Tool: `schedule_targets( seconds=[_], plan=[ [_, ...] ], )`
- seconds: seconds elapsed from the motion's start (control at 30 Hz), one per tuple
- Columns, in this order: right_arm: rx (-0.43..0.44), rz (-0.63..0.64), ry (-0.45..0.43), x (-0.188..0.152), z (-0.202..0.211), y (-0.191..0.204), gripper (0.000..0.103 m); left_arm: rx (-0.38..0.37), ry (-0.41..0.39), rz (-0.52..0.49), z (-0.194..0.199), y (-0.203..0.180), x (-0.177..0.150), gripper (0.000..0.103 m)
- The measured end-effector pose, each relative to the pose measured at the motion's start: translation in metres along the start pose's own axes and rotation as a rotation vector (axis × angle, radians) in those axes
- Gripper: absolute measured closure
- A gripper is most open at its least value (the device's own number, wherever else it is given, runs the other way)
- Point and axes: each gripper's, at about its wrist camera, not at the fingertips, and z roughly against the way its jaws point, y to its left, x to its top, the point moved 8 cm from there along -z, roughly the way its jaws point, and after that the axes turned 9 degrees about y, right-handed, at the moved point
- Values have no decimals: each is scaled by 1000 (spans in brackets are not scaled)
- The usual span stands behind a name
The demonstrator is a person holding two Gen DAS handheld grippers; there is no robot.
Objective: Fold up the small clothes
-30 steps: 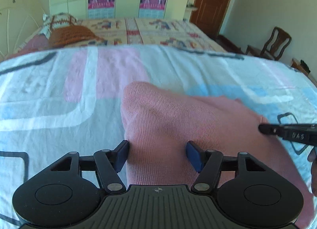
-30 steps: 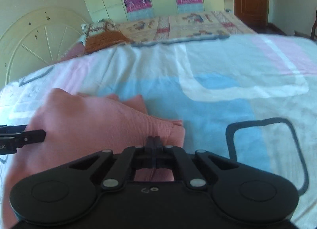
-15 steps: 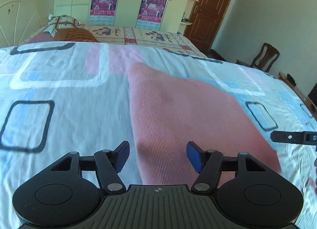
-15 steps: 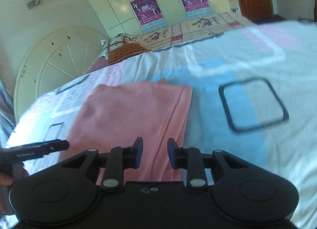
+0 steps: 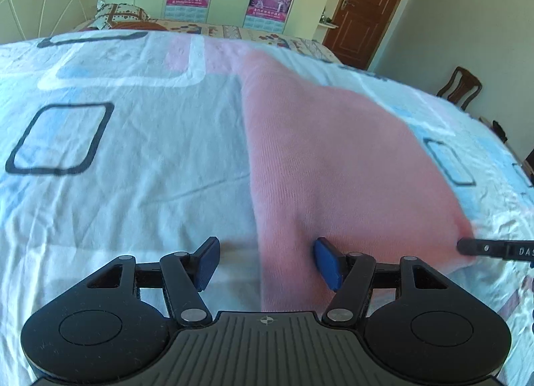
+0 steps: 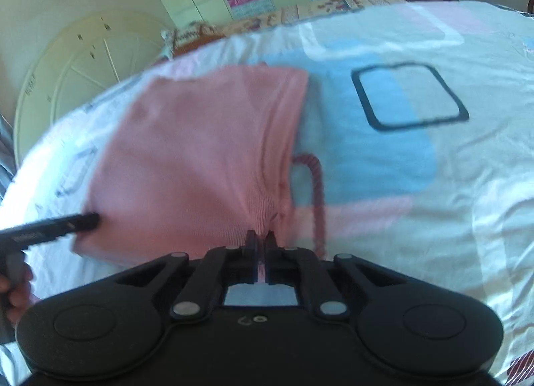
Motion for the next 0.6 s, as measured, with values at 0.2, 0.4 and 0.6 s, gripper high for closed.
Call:
schedule_targets(
  seconds=[0.2, 0.4, 0.6],
  plan=[
    [3, -61, -49, 2, 16, -4, 86, 38, -65, -79, 36, -12, 9, 41],
    [-63, 146, -152, 23, 39, 33, 88, -29, -68, -191, 33, -49, 22, 41],
    [-206, 280, -19, 7, -5, 26, 102, -129, 43, -83, 3, -39, 7, 41]
  ],
)
